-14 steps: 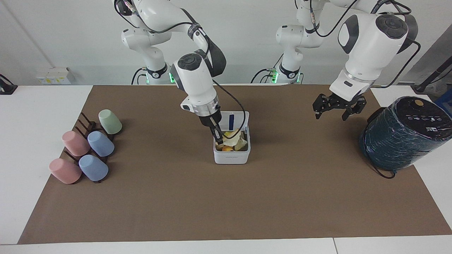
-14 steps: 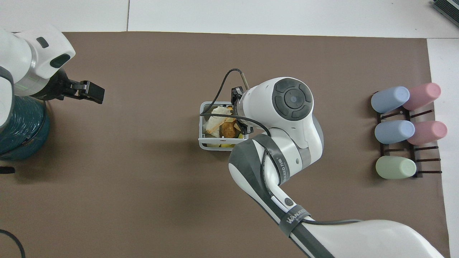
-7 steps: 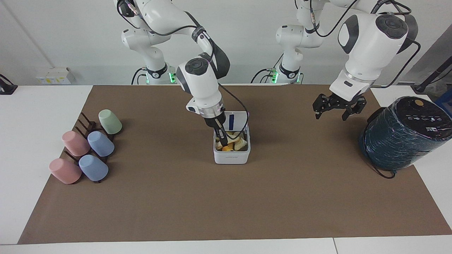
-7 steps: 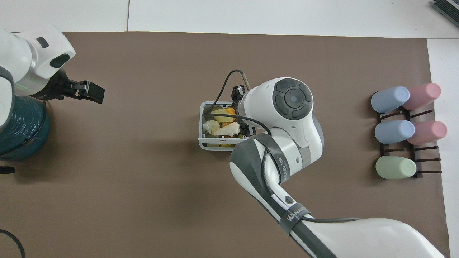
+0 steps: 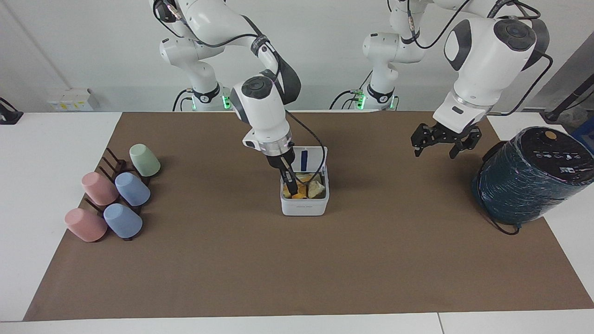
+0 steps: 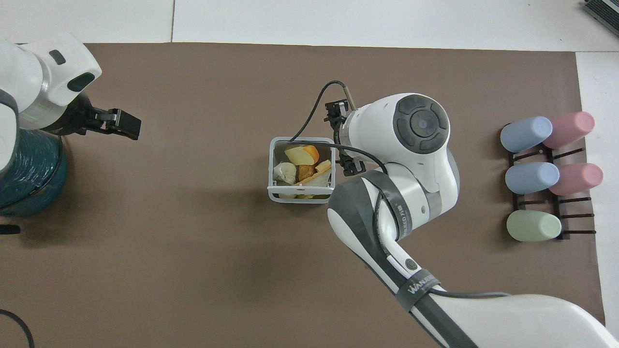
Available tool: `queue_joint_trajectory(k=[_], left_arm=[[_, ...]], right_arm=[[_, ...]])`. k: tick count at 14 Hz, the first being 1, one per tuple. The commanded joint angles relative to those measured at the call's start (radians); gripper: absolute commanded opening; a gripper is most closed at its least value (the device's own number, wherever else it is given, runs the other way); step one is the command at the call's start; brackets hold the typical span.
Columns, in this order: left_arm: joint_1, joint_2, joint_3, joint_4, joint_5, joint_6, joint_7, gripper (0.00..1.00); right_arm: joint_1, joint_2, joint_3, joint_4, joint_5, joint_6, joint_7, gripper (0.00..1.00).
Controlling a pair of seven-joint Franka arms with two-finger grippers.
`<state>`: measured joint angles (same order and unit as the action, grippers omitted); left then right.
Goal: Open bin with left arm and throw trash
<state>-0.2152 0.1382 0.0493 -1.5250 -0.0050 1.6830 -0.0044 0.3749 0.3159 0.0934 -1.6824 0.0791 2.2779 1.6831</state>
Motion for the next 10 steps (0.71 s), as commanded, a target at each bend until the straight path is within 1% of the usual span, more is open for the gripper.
queue_joint_trajectory(k=[1,4,7,8,10], left_arm=[[0.005,-0.034,0.000,-0.044,-0.012,0.023,0.006,1.00],[0.005,-0.034,0.000,-0.044,-0.013,0.024,0.006,1.00],[0.005,-0.034,0.000,-0.044,-0.013,0.024,0.006,1.00],[0.005,-0.034,0.000,-0.044,-0.013,0.023,0.006,1.00],[0.005,-0.034,0.000,-0.044,-0.013,0.023,0.006,1.00]], right_arm=[[-0.045,-0.056,0.008,-0.025,-0.016,-0.040,-0.135,1.00],[-0.091,-0.116,0.008,-0.049,-0.018,-0.144,-0.392,1.00],[-0.187,-0.207,0.008,-0.115,-0.018,-0.201,-0.683,1.00],[-0.224,-0.242,0.008,-0.135,-0.018,-0.234,-0.789,1.00],[-0.292,-0.296,0.006,-0.138,-0.018,-0.343,-1.015,1.00]])
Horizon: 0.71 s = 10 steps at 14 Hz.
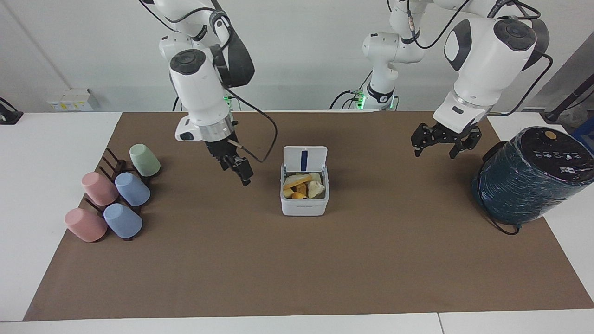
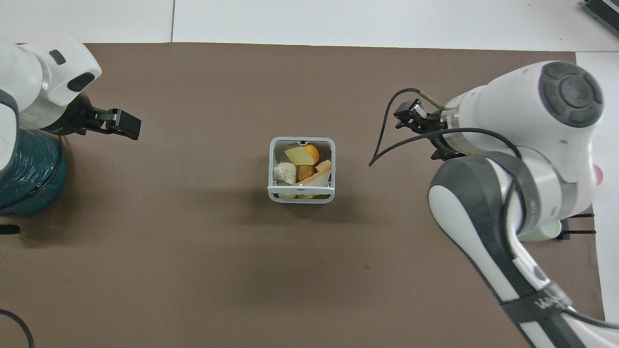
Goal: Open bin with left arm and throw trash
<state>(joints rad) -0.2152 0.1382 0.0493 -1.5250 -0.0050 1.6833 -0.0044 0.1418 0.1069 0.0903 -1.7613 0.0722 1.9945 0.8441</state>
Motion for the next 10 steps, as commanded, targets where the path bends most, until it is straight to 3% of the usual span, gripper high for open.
queue_joint_trajectory(k=[1,4,10], left_arm=[[0.005,-0.034,0.000,-0.047,-0.013,0.022,0.006,1.00],[0.005,-0.034,0.000,-0.044,-0.013,0.022,0.006,1.00],[0.005,-0.034,0.000,-0.044,-0.013,0.022,0.006,1.00]], right_arm=[[-0.094,-0.110,0.009,-0.057,-0.012,-0.098,-0.280,1.00],[-0.160,-0.136,0.005,-0.014,-0.063,-0.204,-0.483,1.00],[-0.182,-0.118,0.006,0.088,-0.112,-0.263,-0.556,1.00]])
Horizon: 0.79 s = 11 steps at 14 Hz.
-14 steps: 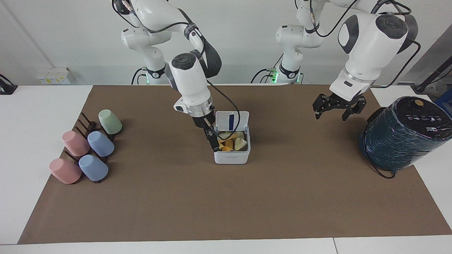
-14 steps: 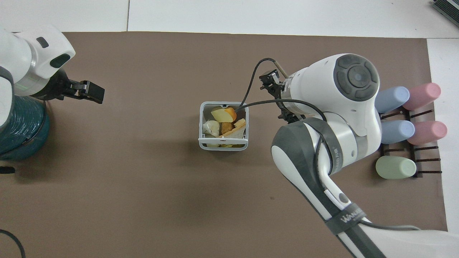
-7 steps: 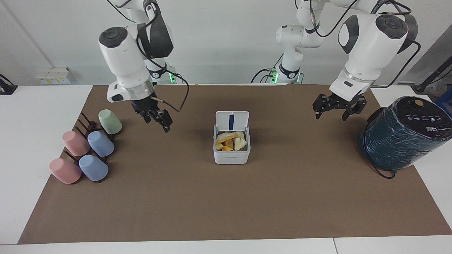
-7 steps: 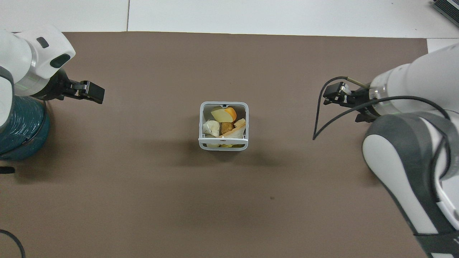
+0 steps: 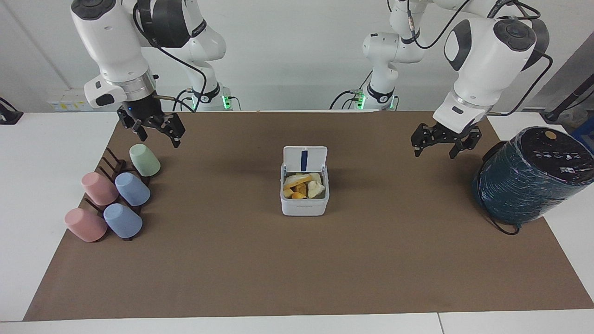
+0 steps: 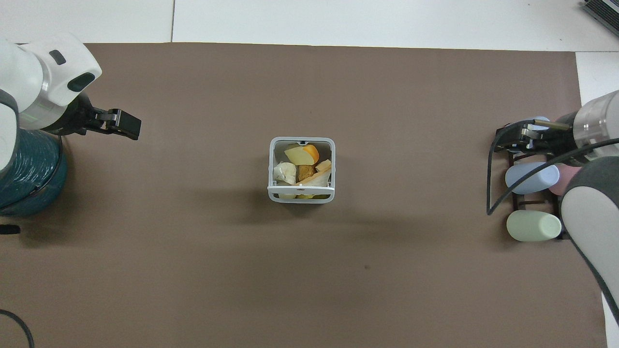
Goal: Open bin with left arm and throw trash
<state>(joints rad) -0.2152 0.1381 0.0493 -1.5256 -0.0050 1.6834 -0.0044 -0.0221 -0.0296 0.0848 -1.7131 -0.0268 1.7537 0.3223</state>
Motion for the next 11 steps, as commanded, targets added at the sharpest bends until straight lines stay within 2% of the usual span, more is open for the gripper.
queue_joint_trajectory(k=[1,5,10,11], left_arm=[[0.005,-0.034,0.000,-0.044,-0.013,0.024,0.006,1.00],[0.005,-0.034,0.000,-0.044,-0.012,0.024,0.006,1.00],[0.005,-0.034,0.000,-0.044,-0.013,0.024,0.006,1.00],[0.005,-0.034,0.000,-0.044,-0.013,0.022,0.006,1.00]], right_arm=[[-0.021,0.019,0.007,0.043,-0.013,-0.023,-0.064,1.00],[-0.055,0.019,0.003,0.041,-0.004,-0.029,-0.198,1.00],[-0.088,0.016,-0.005,0.043,0.007,-0.036,-0.219,1.00],[-0.069,0.014,-0.028,0.043,0.010,-0.039,-0.226,1.00]])
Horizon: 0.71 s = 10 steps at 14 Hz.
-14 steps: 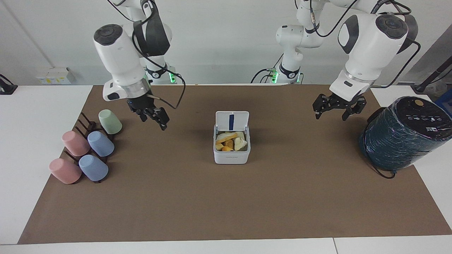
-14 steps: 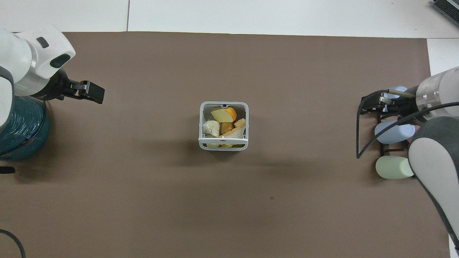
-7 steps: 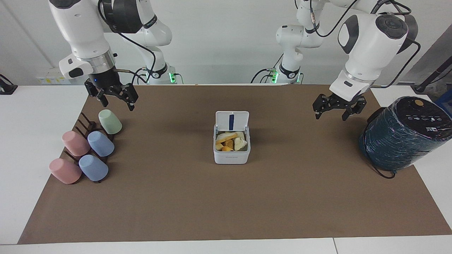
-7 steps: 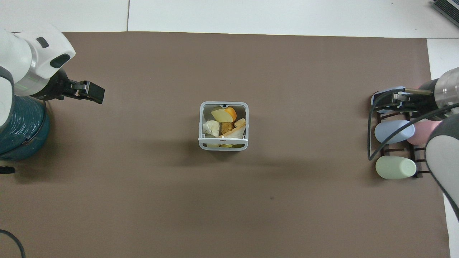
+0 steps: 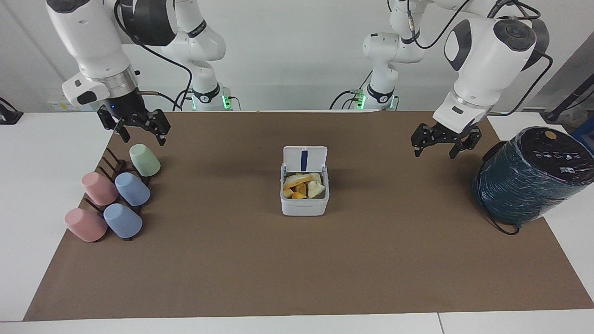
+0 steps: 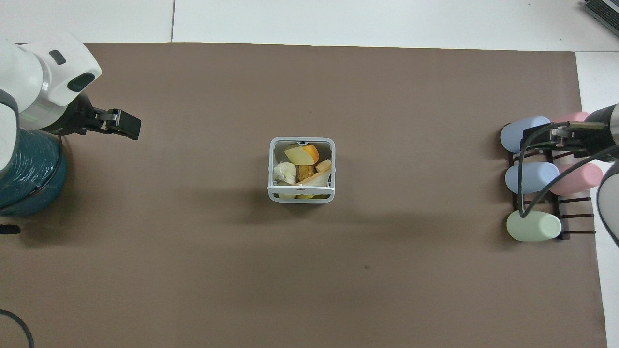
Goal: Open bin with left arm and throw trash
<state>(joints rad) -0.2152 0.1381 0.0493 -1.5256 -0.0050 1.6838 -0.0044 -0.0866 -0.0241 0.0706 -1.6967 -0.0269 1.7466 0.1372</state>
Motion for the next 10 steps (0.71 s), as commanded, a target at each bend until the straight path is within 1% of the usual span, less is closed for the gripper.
queue_joint_trajectory(k=[1,2,3,5,6,10], left_arm=[[0.005,-0.034,0.000,-0.044,-0.013,0.022,0.006,1.00],[0.005,-0.034,0.000,-0.044,-0.012,0.024,0.006,1.00],[0.005,-0.034,0.000,-0.044,-0.012,0.024,0.006,1.00],[0.005,-0.034,0.000,-0.044,-0.013,0.024,0.006,1.00],[0.005,-0.034,0.000,-0.044,-0.012,0.024,0.006,1.00],[0.005,-0.034,0.000,-0.044,-0.012,0.024,0.006,1.00]], right_arm=[[0.043,0.007,-0.059,0.025,0.010,-0.041,-0.042,1.00],[0.089,0.006,-0.105,0.025,0.010,-0.051,-0.042,1.00],[0.105,0.006,-0.126,0.026,0.010,-0.053,-0.042,1.00],[0.103,0.006,-0.126,0.026,0.008,-0.059,-0.042,1.00],[0.102,0.007,-0.126,0.038,0.008,-0.082,-0.042,1.00],[0.107,0.022,-0.123,0.063,0.008,-0.090,-0.041,1.00]])
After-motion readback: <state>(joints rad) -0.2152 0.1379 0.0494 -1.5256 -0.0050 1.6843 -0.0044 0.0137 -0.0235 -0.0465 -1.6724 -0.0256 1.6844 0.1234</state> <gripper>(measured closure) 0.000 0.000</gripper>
